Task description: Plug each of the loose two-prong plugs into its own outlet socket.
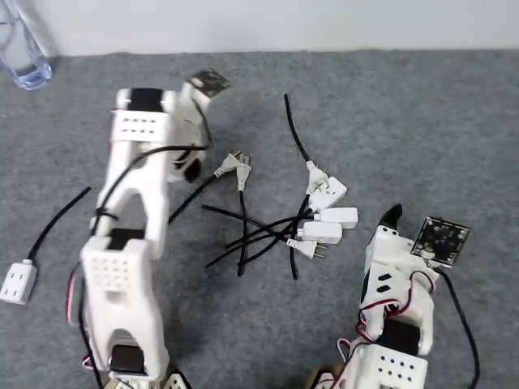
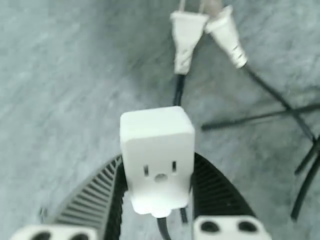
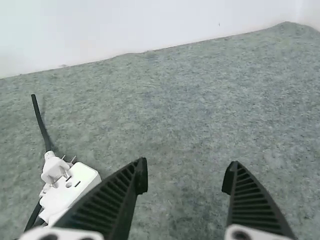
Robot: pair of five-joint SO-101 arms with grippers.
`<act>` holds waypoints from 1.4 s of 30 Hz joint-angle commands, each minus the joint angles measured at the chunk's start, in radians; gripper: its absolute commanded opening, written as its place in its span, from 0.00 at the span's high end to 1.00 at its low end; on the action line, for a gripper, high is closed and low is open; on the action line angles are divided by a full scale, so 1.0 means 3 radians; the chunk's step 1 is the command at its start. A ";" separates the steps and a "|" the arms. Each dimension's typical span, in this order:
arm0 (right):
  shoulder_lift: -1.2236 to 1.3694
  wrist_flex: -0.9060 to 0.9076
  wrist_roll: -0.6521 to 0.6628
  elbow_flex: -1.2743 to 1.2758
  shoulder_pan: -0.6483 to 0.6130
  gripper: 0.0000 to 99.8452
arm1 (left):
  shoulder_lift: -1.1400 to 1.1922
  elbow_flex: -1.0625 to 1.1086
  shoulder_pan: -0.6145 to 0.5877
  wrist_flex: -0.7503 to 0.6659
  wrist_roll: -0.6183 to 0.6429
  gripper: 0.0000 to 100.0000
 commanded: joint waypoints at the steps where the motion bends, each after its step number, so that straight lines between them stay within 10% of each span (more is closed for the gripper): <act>1: 0.0049 -0.0110 0.0041 0.0046 -0.0013 0.75 | -0.0900 0.0473 -0.0378 0.0113 -0.0041 0.99; 18: 0.0064 -0.0079 0.0281 0.0046 -0.0187 0.75 | -0.1181 0.1435 -0.2368 -0.0460 -0.1008 0.99; 42: 0.0069 -0.0074 0.0297 0.0046 -0.0192 0.75 | -0.0358 0.1291 -0.2445 -0.0425 -0.0563 0.75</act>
